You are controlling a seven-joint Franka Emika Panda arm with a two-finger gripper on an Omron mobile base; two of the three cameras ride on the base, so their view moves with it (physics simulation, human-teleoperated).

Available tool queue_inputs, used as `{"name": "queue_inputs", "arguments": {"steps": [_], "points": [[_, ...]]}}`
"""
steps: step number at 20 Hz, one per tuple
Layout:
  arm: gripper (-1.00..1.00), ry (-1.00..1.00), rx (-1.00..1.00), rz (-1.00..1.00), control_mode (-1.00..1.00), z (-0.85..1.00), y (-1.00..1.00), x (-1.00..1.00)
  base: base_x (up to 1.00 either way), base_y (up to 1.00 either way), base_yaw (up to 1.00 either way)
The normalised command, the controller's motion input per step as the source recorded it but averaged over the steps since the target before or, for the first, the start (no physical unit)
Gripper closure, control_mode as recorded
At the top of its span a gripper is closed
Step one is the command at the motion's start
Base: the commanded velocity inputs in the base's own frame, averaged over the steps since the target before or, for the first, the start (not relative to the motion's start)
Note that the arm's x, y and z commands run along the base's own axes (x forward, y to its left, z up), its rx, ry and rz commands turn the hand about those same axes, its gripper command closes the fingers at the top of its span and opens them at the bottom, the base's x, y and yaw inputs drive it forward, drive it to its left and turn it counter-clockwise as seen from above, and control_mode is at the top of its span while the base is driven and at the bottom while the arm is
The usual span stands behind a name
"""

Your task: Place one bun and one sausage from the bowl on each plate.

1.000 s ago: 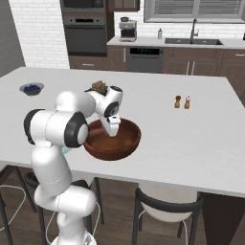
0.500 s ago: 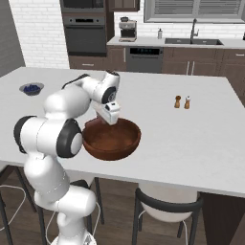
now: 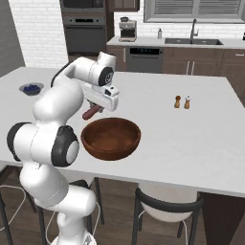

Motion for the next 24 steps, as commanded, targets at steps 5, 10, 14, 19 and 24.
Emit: {"name": "queue_inputs", "arguments": {"steps": [5,10,14,19,24], "points": [[1.0,-0.09,-0.05,0.39,-1.0,0.48,0.0,-0.59,0.0,0.0,0.0],[1.0,-0.05,-0.03,0.41,-1.0,0.3,0.0,-0.2,0.0,0.0,0.0],[1.0,-0.14,-0.04,0.22,-1.0,-0.02,0.06,-0.8,0.0,0.0,0.0],[1.0,-0.15,0.0,-0.2,-1.0,-0.1,0.41,-0.99,0.0,0.0,0.0],[1.0,-0.09,0.0,-0.17,-1.0,0.0,0.12,-0.77,0.0,0.0,0.0]]}}
